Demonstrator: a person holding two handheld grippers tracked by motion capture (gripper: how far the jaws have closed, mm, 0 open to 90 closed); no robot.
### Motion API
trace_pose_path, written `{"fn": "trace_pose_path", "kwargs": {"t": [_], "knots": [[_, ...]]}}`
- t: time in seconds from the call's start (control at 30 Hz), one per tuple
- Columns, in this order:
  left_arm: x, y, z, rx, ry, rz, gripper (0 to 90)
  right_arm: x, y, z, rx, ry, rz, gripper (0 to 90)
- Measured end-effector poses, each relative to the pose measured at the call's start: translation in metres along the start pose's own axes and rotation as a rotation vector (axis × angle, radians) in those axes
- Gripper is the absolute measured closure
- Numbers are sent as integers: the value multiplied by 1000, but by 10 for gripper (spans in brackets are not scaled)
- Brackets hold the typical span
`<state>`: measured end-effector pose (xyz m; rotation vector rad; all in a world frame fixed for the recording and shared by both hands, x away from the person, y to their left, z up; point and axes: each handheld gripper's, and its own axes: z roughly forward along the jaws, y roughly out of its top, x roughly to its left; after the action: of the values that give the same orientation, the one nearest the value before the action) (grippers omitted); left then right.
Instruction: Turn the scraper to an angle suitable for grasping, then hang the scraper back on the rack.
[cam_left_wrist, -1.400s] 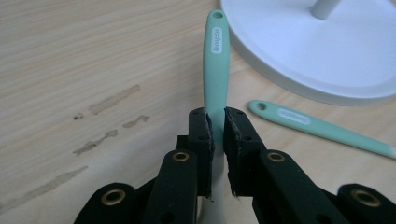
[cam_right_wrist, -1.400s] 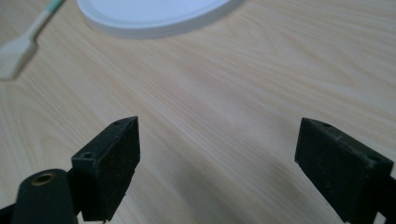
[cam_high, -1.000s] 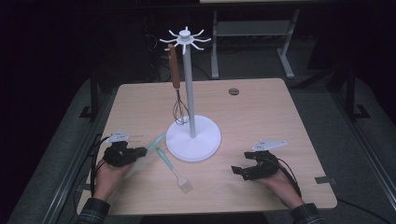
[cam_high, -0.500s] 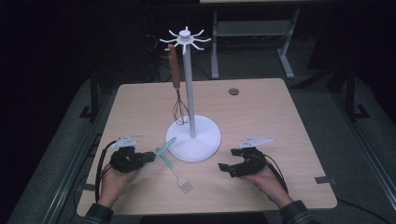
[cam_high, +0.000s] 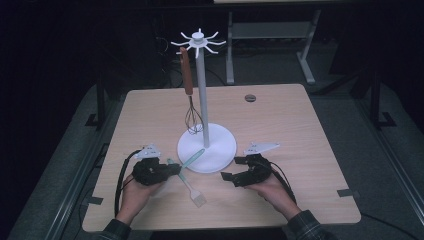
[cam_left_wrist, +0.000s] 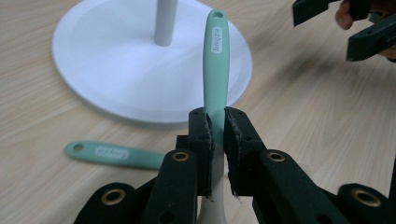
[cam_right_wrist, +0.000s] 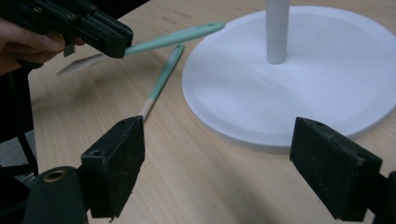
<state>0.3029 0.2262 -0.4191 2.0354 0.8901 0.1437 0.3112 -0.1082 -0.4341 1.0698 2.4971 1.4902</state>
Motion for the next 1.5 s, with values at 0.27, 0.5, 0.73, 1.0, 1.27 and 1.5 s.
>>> {"fn": "trace_pose_path", "kwargs": {"t": [0.27, 0.5, 0.73, 1.0, 1.27, 1.5], "knots": [[-16, 12, 17, -15, -36, 25, 815, 2, 8, 7, -35, 66, 80, 231], [-28, 20, 28, -27, -61, 53, 815, 2, 12, 13, -42, 73, 116, 263], [-35, 24, 33, -41, -74, 70, 815, -1, 15, 16, -72, 87, 151, 331], [-42, 27, 36, -56, -79, 84, 815, -3, 17, 19, -102, 103, 183, 418], [-45, 27, 38, -67, -82, 89, 814, -2, 18, 18, -117, 115, 189, 524], [-47, 28, 41, -68, -86, 100, 814, -3, 19, 15, -141, 128, 201, 595]]}}
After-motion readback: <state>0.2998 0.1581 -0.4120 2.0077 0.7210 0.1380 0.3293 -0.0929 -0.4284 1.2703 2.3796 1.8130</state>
